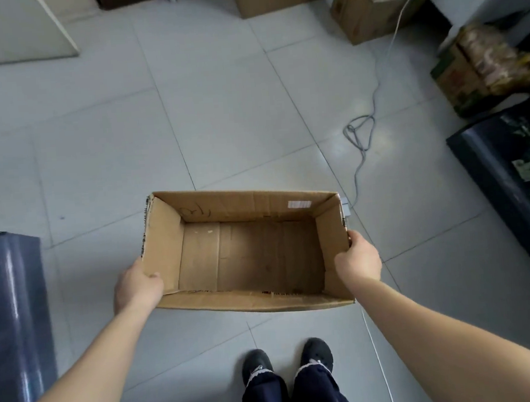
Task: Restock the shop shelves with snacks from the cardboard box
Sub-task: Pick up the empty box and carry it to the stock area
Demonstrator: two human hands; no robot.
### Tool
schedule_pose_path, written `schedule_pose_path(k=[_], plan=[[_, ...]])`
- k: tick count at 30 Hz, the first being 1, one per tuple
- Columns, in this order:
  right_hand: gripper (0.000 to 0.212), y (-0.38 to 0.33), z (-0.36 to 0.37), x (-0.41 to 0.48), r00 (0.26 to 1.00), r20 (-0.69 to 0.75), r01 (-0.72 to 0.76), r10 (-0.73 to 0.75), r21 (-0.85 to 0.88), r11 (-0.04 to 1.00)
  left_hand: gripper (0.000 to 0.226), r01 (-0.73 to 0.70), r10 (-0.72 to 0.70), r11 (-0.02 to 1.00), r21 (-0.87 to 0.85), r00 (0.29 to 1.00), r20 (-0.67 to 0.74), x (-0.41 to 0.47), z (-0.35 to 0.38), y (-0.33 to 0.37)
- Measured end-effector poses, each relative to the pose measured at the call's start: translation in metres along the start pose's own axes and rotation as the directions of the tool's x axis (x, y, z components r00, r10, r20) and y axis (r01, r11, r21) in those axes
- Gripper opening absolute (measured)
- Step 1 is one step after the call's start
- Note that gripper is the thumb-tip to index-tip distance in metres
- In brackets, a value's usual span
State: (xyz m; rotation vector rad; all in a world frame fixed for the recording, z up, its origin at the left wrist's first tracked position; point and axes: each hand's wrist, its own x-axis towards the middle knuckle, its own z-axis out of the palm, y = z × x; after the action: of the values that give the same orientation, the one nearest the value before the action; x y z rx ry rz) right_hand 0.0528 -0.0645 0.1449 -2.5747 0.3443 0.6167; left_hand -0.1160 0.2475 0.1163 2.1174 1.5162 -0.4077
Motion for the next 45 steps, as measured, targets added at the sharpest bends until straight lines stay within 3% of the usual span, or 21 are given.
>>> schedule_pose_path(k=[6,11,25,32,45], plan=[[0.05,-0.102,-0.082,-0.026,0.989,-0.098,0.112,-0.111,0.003,0.994,0.035,-0.068,0.048,0.989,-0.131,0.987,-0.153,-0.028,-0.121,0.035],[0.039,-0.191,-0.138,-0.03,0.966,-0.171,0.2,-0.193,0.03,0.979,0.04,-0.128,0.056,0.967,-0.218,0.949,-0.309,-0.033,-0.205,0.062],[0.043,-0.428,-0.243,0.065,0.879,-0.057,0.476,-0.474,0.02,0.879,0.033,-0.166,-0.008,0.932,-0.321,0.878,-0.478,0.052,-0.363,0.198],[0.041,-0.557,-0.264,0.125,0.831,-0.056,0.555,-0.554,-0.002,0.832,0.038,-0.143,-0.098,0.902,-0.408,0.852,-0.515,0.119,-0.423,0.257],[0.042,-0.804,-0.228,0.242,0.761,-0.043,0.647,-0.647,-0.013,0.762,0.035,-0.107,-0.207,0.847,-0.522,0.837,-0.507,0.308,-0.526,0.348]])
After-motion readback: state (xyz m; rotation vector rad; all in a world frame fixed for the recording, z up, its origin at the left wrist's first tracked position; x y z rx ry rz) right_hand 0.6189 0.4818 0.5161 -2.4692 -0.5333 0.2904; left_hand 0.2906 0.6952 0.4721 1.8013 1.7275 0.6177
